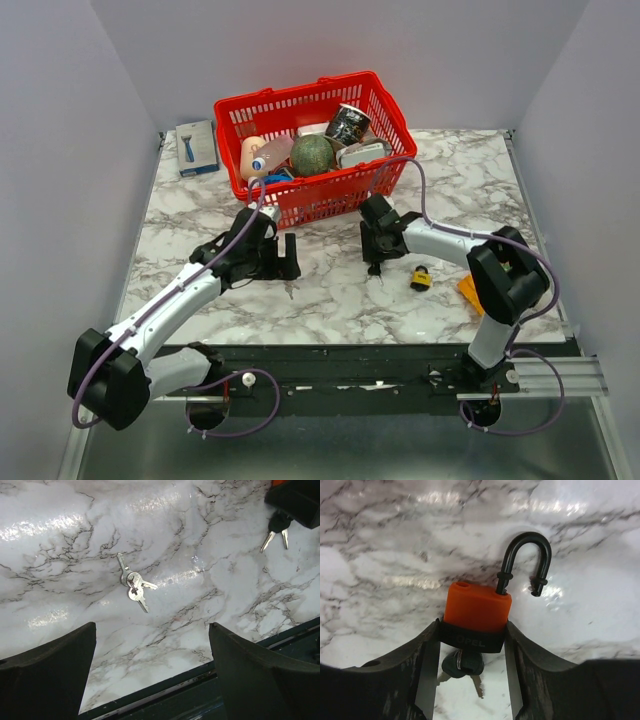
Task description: Unlock with the key
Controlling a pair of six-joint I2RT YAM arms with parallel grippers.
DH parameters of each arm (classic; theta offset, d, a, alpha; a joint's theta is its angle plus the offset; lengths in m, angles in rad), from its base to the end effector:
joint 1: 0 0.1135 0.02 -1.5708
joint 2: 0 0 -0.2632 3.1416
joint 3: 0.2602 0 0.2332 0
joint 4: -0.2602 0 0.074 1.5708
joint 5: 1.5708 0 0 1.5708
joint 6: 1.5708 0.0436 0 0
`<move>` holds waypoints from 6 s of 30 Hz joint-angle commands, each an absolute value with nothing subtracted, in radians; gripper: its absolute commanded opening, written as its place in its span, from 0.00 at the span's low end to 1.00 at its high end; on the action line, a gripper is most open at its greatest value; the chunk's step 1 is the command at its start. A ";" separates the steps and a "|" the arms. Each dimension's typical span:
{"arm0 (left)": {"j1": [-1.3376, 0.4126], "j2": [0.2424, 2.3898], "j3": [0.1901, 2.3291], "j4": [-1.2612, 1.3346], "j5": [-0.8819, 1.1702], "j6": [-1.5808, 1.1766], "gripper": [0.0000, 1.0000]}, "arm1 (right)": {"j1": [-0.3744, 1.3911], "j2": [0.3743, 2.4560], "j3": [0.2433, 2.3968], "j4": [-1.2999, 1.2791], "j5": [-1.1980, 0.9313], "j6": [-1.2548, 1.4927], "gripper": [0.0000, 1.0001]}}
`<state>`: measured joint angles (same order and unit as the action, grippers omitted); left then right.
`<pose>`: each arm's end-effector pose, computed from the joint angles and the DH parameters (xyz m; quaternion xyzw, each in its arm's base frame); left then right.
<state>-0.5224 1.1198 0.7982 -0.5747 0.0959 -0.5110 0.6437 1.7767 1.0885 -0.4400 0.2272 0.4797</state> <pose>0.1811 -0.1091 0.2444 0.0212 0.9425 -0.2026 0.2650 0.2745 0.1937 0.1691 -0.0546 0.9681 0.0226 0.2435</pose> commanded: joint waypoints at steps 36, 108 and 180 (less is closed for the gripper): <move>-0.517 1.232 0.653 -0.404 0.029 -0.755 0.65 | 0.531 1.189 0.948 -0.460 0.150 0.371 1.00; -0.787 1.166 1.080 -0.480 0.520 -0.499 0.00 | 0.607 1.278 1.075 -0.502 -0.908 0.302 0.44; -0.773 1.069 0.937 -0.161 0.394 -0.879 0.42 | 0.606 1.144 1.150 -0.402 -0.589 0.535 0.01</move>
